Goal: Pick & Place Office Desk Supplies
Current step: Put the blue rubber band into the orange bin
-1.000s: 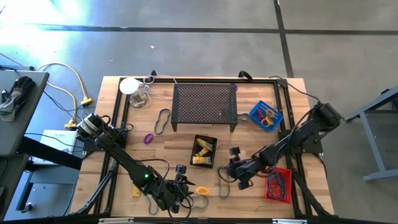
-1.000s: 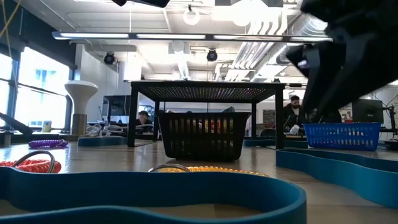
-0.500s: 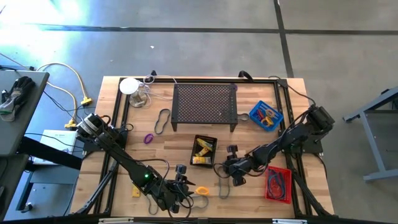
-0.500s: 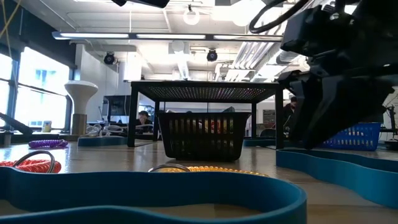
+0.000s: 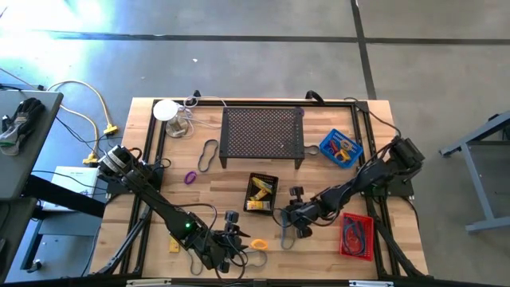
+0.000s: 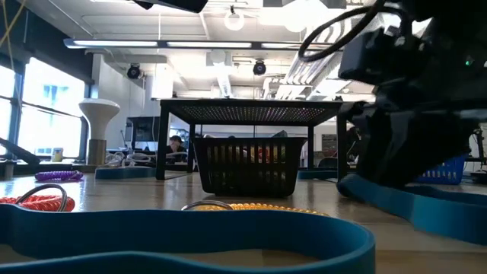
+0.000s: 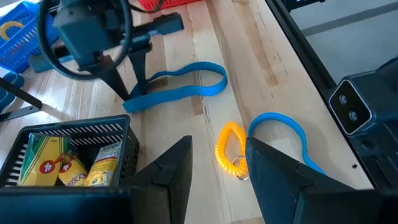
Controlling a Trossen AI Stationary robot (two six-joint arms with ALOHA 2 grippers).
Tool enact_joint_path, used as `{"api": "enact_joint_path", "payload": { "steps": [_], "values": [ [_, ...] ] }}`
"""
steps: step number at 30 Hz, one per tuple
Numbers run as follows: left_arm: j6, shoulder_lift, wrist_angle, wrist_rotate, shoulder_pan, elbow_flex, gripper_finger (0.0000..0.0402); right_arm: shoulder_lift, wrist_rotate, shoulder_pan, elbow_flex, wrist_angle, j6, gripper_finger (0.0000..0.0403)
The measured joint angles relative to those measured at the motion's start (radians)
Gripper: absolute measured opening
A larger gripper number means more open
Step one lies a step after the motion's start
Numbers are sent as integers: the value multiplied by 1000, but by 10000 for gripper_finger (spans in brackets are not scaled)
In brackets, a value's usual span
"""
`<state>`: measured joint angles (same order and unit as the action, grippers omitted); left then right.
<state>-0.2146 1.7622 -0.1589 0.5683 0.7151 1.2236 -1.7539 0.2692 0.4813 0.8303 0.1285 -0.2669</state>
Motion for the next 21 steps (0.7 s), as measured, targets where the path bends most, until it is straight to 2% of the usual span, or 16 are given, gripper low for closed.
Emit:
{"api": "enact_joint_path", "payload": {
  "steps": [11,21],
  "values": [
    [-1,0,-1,0,0,0,142,-43,-10,-10,2,-35,2,96],
    [-2,0,-2,0,0,0,142,32,-16,13,-3,-40,9,89]
  ]
}}
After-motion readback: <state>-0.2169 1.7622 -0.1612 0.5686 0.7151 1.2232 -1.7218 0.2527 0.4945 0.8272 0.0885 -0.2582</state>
